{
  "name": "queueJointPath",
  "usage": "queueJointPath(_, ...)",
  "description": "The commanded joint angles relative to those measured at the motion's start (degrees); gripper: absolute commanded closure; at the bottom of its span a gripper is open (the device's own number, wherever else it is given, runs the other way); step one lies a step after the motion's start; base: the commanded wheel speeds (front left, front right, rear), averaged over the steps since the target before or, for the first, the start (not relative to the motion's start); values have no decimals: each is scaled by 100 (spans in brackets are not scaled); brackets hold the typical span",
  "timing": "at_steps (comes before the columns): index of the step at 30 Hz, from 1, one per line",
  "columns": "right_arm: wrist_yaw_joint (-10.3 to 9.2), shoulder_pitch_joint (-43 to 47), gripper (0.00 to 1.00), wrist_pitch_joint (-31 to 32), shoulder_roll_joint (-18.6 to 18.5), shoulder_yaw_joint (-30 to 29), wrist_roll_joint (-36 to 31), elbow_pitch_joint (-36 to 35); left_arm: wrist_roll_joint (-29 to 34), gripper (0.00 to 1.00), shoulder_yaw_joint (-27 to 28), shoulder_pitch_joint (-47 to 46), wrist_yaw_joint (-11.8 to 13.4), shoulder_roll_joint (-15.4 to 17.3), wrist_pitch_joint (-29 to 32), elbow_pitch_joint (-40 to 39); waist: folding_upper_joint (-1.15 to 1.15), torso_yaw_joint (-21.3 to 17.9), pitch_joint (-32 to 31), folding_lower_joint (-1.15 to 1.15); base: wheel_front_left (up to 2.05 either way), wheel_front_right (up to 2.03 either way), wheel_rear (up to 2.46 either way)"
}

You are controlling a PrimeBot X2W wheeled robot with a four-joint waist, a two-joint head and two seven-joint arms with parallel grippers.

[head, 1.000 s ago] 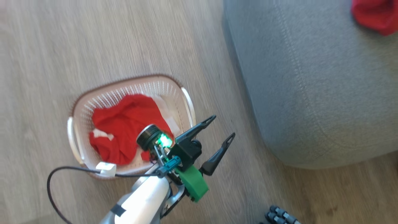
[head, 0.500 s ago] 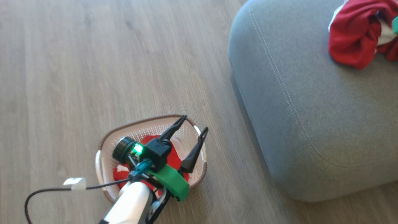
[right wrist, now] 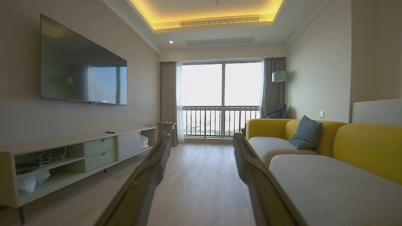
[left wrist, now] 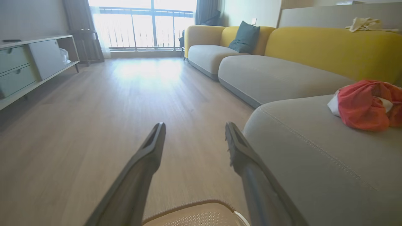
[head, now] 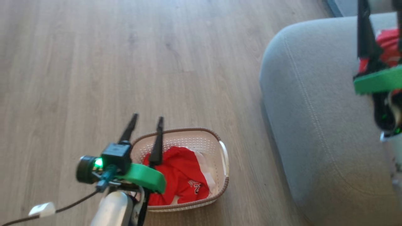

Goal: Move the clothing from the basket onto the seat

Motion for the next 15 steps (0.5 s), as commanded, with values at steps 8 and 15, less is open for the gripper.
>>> queueJointPath(8, -1, 1535, 0, -5, 726, -535, -246, -718, -56, 0, 653, 227, 556, -2, -28, -437, 0, 624, -274, 1, 0, 0, 0)
queueJointPath(15, -1, 2486, 0, -5, 1186, -632, -715, -826, 76, 0, 668, 467, 530, -2, -28, -495, 0, 800, -323, 1, 0, 0, 0)
